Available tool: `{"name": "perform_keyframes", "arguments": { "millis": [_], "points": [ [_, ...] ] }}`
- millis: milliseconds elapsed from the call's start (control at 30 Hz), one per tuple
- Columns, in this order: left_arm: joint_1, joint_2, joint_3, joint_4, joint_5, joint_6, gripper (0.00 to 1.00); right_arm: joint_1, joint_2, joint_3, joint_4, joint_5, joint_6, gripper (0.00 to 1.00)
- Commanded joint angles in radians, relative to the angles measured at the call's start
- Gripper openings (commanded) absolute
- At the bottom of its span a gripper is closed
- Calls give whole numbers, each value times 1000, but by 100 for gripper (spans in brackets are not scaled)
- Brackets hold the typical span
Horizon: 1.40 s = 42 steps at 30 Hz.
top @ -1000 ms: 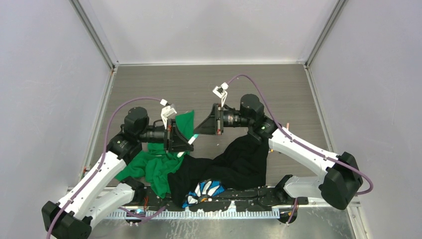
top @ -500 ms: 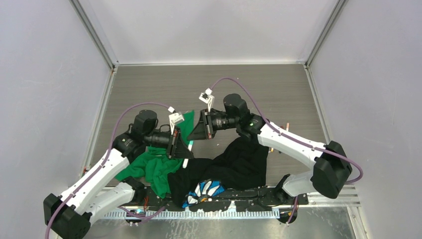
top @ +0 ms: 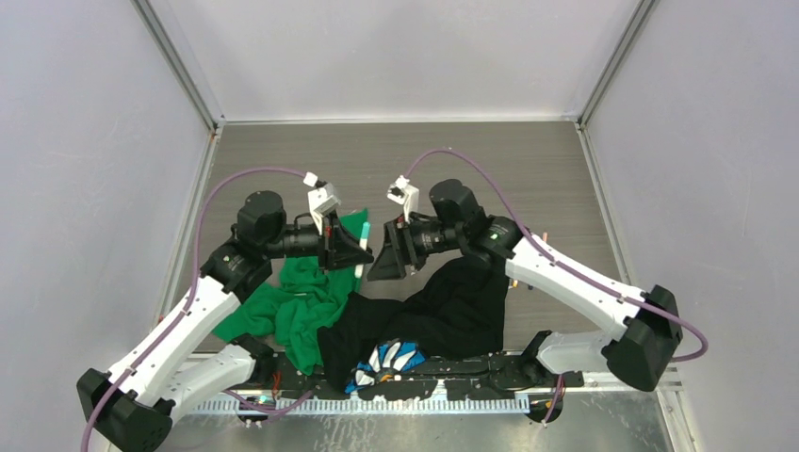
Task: Insert the pens into the pen caps
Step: Press the pen cap onto the pen.
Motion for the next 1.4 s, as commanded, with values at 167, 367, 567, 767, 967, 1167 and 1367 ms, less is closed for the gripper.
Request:
{"name": "perform_keyframes", "arguments": {
  "millis": [167,367,567,767,967,1167,1367],
  "points": [
    [-3,-24,12,246,-90,-40,0,-102,-207,-6,137,148,14,82],
    [-5,-40,-22,308,-75,-88,0,-96,-249,-90,456,190,119,81],
    [-5,-39,-26,307,-46,-102,0,-28,-202,-86,474,244,92,76],
    [-4,-17,-24,323,-16,-117,0,47,-163,-66,490,323,51,67],
    [-5,-26,-27,323,-12,-116,0,73,-128,-48,457,389,28,57],
    [-5,-29,-29,322,-12,-116,0,77,-143,-63,482,416,40,57],
    [-5,-31,-26,323,-11,-119,0,77,-163,-67,514,427,53,72]
  ]
}}
